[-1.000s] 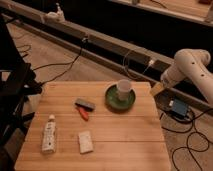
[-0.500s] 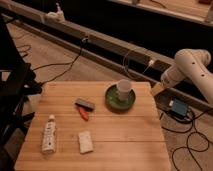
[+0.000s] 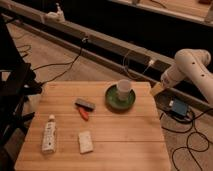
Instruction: Move the arm in a circular motion
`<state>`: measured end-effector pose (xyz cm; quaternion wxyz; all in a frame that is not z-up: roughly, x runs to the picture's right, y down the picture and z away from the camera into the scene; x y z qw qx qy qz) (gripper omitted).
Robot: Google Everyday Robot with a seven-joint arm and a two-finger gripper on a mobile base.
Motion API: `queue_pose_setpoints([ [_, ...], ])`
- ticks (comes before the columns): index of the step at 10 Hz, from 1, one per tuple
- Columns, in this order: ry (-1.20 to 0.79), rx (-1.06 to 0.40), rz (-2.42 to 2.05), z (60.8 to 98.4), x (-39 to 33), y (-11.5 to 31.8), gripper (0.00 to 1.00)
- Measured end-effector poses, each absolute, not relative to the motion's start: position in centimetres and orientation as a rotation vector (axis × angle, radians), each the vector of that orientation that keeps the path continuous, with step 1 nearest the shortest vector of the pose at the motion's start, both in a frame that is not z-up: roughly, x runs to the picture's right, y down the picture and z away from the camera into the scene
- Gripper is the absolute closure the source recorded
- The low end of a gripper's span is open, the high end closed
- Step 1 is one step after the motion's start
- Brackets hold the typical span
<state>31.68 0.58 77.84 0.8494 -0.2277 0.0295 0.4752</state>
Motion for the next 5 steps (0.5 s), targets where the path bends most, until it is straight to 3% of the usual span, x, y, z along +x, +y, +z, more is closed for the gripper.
queue_pose_setpoints([
  [2, 0.062, -0.480, 1.001, 77.84, 31.69, 0.58, 0.35],
  [5, 0.063, -0.480, 1.001, 77.84, 31.70, 0.59, 0.63],
])
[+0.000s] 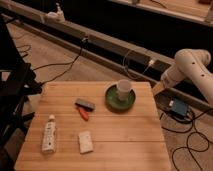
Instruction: Move the arm in a circular motion
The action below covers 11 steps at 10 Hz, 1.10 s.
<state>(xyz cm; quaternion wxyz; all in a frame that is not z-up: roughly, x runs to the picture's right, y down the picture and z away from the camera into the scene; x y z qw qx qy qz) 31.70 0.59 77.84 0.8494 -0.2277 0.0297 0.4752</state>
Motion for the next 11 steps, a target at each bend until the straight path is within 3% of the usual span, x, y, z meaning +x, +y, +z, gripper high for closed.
queue_pose_setpoints([
  [3, 0.072, -0.436, 0.959, 78.1, 31.4, -1.3, 0.94],
  [4, 0.069, -0.411, 0.911, 78.4, 30.4, -2.7, 0.99],
  [8, -0.016, -0.340, 0.638, 79.6, 19.9, -8.6, 1.00],
  [11, -0.126, -0.380, 0.446, 78.2, 10.7, -7.4, 1.00],
])
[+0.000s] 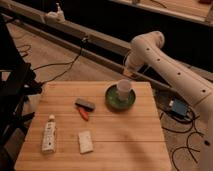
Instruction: Move the arm in a circular motion
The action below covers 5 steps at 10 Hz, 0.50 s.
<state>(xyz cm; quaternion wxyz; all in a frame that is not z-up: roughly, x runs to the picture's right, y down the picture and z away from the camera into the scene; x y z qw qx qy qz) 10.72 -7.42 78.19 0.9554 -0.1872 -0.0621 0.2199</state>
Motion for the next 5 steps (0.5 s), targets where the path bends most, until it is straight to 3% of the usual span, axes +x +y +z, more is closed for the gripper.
queue_pose_setpoints([
  [3, -0.214, -0.528, 0.304, 75.5, 6.2, -0.5, 1.00],
  [5, -0.229, -0.639, 0.297, 74.4, 7.0, 4.3, 1.00],
])
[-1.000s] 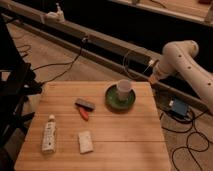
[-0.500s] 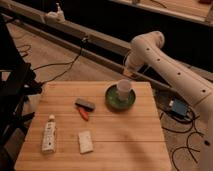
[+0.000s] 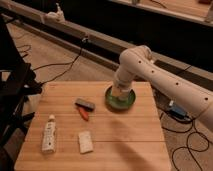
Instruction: Move the arm in a circular motion
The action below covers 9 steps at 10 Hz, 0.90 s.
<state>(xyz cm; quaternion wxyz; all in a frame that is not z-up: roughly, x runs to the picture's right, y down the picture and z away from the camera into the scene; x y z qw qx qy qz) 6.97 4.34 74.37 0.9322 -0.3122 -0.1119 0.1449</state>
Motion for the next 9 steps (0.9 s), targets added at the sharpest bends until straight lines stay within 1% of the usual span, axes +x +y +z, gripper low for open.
queue_pose_setpoints([
  [2, -0.166, -0.702, 0.410, 75.0, 12.2, 7.4, 1.00],
  [4, -0.045, -0.679, 0.563, 76.7, 19.7, 7.4, 1.00],
  [5, 0.012, -0.635, 0.628, 77.6, 23.0, 5.9, 1.00],
  [6, 0.048, -0.570, 0.665, 78.4, 25.1, 2.9, 1.00],
  [8, 0.068, -0.470, 0.657, 78.9, 25.4, -2.2, 1.00],
  [9, 0.057, -0.418, 0.607, 79.1, 23.3, -5.2, 1.00],
])
